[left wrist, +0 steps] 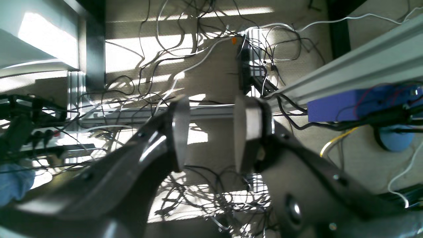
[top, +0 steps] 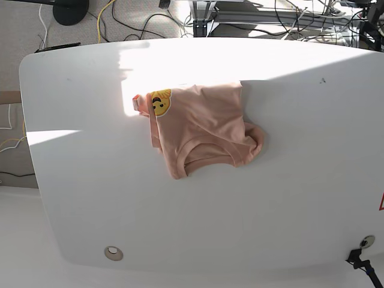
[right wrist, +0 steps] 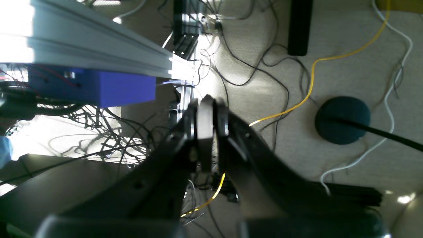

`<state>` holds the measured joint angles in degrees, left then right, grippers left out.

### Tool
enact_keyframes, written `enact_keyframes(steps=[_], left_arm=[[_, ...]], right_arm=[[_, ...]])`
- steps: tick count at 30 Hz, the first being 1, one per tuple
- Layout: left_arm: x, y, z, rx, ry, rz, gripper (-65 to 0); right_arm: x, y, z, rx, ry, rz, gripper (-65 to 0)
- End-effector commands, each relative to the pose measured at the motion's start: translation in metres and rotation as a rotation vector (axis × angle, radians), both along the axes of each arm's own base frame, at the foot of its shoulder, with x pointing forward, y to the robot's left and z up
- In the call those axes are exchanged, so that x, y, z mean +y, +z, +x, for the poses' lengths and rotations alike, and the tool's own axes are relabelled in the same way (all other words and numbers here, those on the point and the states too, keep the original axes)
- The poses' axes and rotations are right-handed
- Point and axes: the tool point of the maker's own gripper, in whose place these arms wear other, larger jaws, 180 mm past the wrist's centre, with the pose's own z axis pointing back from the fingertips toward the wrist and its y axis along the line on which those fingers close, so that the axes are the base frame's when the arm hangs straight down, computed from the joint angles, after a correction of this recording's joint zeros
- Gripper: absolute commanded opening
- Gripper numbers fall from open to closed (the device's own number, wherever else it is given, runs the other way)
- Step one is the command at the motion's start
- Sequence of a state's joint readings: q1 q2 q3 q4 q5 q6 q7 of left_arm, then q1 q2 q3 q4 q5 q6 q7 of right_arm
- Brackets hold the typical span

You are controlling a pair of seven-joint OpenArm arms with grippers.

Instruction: Fold the T-shirt properly

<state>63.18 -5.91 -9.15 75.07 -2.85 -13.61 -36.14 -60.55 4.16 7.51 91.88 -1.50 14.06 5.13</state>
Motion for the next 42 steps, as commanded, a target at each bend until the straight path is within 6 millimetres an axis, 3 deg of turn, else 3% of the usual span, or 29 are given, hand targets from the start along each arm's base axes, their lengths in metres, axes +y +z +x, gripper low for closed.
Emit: enact_keyframes(steps=[1,3,5,10,18,24,27,33,35,42], left_arm=[[0.005,-0.011,-0.012,0.028,0.018,0.001,-45.1],[0.004,-0.033,-0.009,0.049,0.029,-0.009,-45.1],[0.005,-0.049,0.009,0.036,0.038,-0.014,-45.1],[0.02,-0.077,0.03,0.048,0.049,0.004,-45.1],[0.017,-0.124,0.038,0.151,0.016,-0.011,-45.1],[0.023,-0.145,0.053,0.19,0.048,-0.008,-45.1],[0.026,-0.155,0.051,0.231,0.065,-0.004,-45.0],[0.024,-0.177,0.056,0.368,0.08,-0.015,-44.7],[0.021,-0.182,0.049,0.423,0.076,-0.019,-44.7],[0.016,-0.198,0.065,0.64,0.052,-0.026,-44.7]], right_arm=[[0.0,-0.014,-0.01,0.022,-0.01,0.01,-65.0],[-0.001,-0.034,-0.012,0.054,-0.02,0.014,-65.0],[-0.002,-0.047,-0.007,0.063,-0.032,0.016,-65.0],[-0.004,-0.076,-0.007,0.112,-0.054,0.017,-65.0],[-0.006,-0.111,-0.014,0.194,-0.08,0.022,-65.0],[-0.005,-0.13,-0.018,0.248,-0.09,0.025,-65.0],[-0.005,-0.141,-0.019,0.281,-0.098,0.028,-65.0],[-0.006,-0.159,-0.015,0.335,-0.116,0.034,-65.0],[-0.005,-0.162,-0.011,0.337,-0.119,0.034,-65.0],[-0.001,-0.176,-0.007,0.398,-0.138,0.047,-65.0]])
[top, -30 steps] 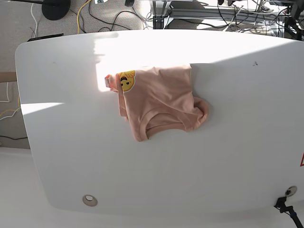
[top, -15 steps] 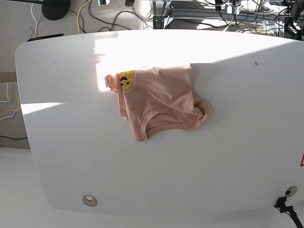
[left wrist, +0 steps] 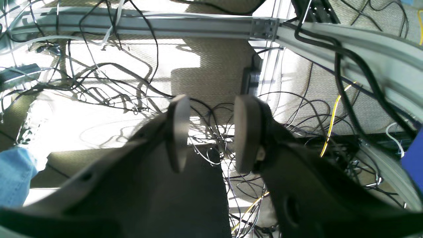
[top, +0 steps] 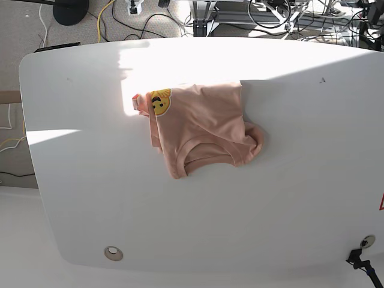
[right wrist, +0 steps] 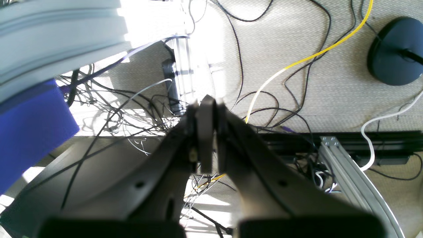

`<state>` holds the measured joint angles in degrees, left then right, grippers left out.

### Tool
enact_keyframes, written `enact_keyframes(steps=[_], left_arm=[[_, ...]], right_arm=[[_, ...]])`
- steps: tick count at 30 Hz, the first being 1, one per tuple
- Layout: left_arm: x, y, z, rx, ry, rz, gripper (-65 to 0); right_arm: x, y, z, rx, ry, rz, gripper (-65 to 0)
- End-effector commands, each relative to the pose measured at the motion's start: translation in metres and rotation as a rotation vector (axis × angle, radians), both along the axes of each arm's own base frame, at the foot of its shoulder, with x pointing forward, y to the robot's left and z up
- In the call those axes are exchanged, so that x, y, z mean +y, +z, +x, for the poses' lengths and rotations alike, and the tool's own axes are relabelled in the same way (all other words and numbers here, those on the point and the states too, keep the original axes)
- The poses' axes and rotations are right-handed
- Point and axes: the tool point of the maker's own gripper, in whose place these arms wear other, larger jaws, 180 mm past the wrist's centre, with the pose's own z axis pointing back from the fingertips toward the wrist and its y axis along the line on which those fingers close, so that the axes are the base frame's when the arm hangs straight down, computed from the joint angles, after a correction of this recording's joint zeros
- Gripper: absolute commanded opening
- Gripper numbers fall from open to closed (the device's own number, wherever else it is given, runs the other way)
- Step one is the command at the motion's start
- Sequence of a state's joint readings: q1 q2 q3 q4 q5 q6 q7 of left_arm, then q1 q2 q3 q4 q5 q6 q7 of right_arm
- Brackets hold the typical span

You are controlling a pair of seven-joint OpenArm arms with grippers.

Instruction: Fold the T-shirt properly

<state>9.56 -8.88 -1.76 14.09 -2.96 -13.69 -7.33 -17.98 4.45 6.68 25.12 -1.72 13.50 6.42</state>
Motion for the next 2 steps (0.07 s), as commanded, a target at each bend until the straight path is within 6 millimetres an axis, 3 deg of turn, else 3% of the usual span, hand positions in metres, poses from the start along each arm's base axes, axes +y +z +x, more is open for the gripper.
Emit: enact_keyframes(steps=[1,2], left_arm=[[0.0037,0.0,-0.0035,0.025,0.0,0.002,-44.7],[0.0026,-0.0004,-0.0015,0.03,-0.001,0.0,-44.7]], right_arm=[[-0.0016,-0.0007,-0.0052,0.01,-0.003,0.001,-65.0],[-0.0014,-0.0013,-0.0032,0.01,-0.004,0.002,-65.0]])
